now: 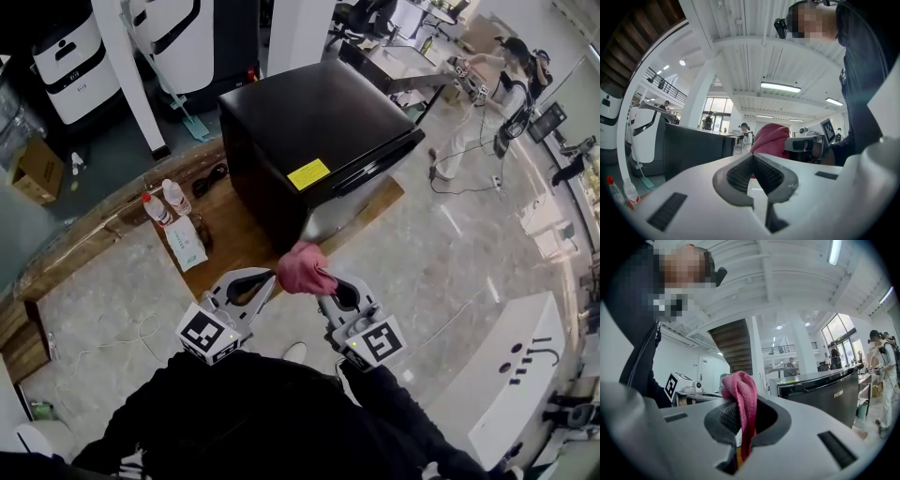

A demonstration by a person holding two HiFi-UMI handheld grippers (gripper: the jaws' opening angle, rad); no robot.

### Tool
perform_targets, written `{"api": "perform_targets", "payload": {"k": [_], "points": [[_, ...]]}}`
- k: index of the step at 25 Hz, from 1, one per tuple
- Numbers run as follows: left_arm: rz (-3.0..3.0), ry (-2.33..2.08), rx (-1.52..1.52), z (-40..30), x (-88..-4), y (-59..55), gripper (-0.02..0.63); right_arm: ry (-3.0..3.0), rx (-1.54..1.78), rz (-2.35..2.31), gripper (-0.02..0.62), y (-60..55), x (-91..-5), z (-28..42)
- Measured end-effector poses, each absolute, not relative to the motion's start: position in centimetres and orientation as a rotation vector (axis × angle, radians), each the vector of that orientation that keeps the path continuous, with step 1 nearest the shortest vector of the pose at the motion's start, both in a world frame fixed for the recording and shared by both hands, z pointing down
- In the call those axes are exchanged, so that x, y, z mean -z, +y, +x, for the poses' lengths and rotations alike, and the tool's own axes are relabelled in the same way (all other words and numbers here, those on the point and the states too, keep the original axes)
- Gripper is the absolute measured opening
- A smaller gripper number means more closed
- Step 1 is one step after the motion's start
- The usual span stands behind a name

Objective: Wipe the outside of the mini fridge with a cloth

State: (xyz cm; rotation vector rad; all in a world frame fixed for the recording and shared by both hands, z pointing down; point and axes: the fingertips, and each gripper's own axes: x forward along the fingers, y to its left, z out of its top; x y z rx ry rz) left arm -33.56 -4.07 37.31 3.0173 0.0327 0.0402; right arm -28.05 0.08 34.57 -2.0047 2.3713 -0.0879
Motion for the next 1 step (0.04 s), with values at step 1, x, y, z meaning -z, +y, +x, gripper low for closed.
{"api": "perform_targets", "payload": {"k": [1], "points": [[3.02, 0.031, -0.037, -33.56, -36.94, -4.47, 0.006, 2.37, 0.082, -1.995, 0.015, -0.21, -34.08, -28.16]]}}
